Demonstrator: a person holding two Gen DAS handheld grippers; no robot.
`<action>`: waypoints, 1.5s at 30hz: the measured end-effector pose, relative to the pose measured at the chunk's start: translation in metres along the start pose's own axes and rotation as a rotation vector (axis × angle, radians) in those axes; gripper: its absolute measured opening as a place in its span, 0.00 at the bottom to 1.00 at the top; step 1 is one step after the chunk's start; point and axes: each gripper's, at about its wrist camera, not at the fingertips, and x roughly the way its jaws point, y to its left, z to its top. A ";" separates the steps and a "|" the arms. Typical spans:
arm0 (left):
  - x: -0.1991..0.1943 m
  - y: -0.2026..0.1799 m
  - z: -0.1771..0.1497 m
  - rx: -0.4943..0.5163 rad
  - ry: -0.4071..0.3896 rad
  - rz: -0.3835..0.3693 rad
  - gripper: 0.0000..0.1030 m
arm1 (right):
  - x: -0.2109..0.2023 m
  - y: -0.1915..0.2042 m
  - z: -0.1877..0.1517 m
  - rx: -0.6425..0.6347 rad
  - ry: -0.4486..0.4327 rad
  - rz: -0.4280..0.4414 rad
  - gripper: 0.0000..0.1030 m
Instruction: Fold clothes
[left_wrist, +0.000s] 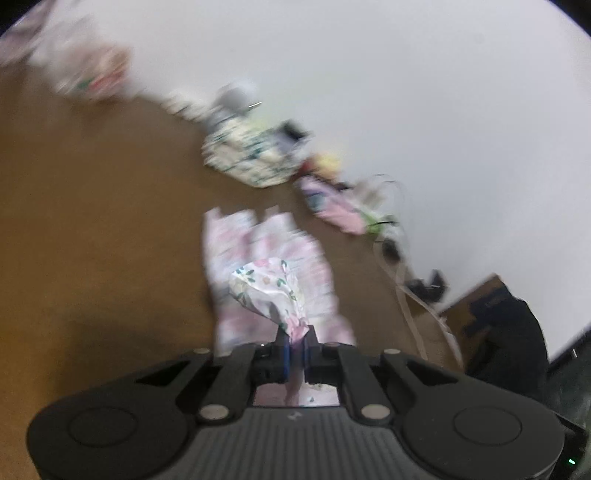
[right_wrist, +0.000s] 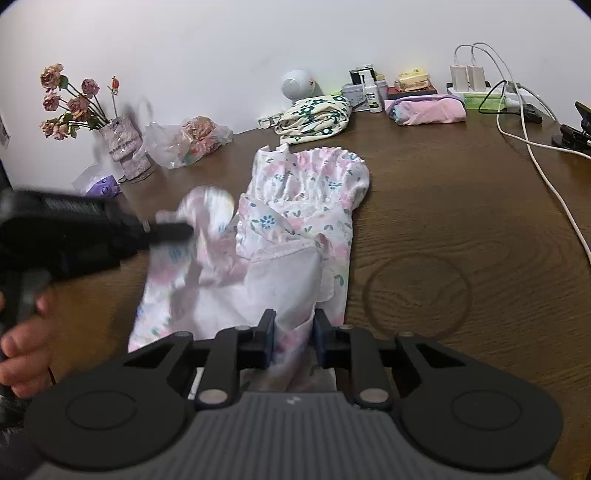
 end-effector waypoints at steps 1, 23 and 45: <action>-0.001 -0.006 0.001 0.030 -0.006 -0.009 0.05 | 0.001 0.002 -0.001 -0.001 -0.001 0.000 0.20; 0.029 -0.002 -0.017 0.167 0.081 -0.060 0.11 | 0.061 -0.007 0.094 0.176 0.073 0.300 0.17; -0.006 -0.018 -0.049 0.273 0.090 0.117 0.04 | 0.080 0.024 0.066 -0.014 0.118 0.050 0.04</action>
